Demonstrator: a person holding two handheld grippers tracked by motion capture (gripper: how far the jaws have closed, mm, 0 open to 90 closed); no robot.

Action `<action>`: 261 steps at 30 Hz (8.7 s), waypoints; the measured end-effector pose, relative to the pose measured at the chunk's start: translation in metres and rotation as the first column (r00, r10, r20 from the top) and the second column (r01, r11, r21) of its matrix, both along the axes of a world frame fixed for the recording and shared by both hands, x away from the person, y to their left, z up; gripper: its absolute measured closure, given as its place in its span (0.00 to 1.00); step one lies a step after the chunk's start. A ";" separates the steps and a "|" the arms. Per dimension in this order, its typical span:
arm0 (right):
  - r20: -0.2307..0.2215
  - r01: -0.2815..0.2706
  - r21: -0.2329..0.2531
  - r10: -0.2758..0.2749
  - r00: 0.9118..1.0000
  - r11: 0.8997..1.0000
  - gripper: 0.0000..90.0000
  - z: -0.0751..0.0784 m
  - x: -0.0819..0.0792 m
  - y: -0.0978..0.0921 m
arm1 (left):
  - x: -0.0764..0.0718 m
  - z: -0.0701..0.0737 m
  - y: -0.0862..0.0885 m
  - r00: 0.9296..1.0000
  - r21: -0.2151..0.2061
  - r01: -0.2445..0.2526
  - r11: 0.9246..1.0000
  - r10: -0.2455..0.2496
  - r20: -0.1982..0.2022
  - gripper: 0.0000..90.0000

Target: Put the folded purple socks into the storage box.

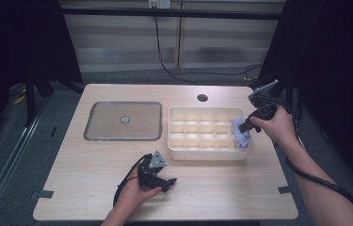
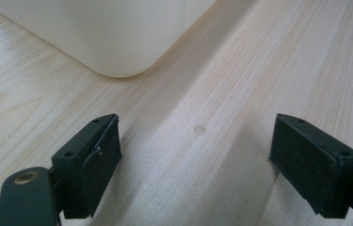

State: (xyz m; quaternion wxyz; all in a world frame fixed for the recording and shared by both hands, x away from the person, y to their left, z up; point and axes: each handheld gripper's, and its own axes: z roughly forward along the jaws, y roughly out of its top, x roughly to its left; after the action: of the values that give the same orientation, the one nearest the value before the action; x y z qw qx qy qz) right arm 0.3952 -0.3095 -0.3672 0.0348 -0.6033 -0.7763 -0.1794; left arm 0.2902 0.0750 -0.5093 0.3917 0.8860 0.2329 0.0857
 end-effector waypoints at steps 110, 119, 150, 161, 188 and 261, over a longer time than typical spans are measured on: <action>-0.058 -0.083 -0.140 0.076 0.995 0.987 0.86 -0.065 -0.013 0.007 | -0.002 0.001 0.000 1.000 0.013 -0.008 1.000 0.008 -0.002 0.18; -0.057 -0.088 -0.152 0.080 0.995 0.984 0.86 -0.065 -0.014 0.009 | -0.002 0.001 0.000 1.000 0.013 -0.008 1.000 0.008 -0.003 0.18; -0.079 -0.104 -0.129 0.094 0.992 0.986 0.74 -0.049 -0.011 0.008 | -0.002 0.001 0.000 1.000 0.012 -0.010 1.000 0.010 -0.003 0.18; -0.057 -0.107 -0.139 0.100 0.993 0.984 0.76 -0.026 -0.009 0.005 | -0.002 0.000 -0.001 1.000 0.004 -0.015 1.000 0.015 -0.002 0.18; -0.069 -0.130 -0.203 0.119 0.991 0.971 0.94 0.006 0.014 0.016 | -0.002 0.001 0.000 1.000 0.007 -0.013 1.000 0.013 -0.005 0.18; -0.167 -0.206 -0.175 0.177 0.970 0.963 1.00 -0.082 -0.005 0.032 | -0.002 0.001 0.000 1.000 0.012 -0.012 1.000 0.012 -0.002 0.18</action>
State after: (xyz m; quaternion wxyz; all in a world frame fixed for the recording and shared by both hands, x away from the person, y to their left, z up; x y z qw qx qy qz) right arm 0.3904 -0.2778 -0.4493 0.0523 -0.5375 -0.8399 -0.0540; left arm 0.2884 0.0746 -0.5088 0.3857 0.8869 0.2381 0.0888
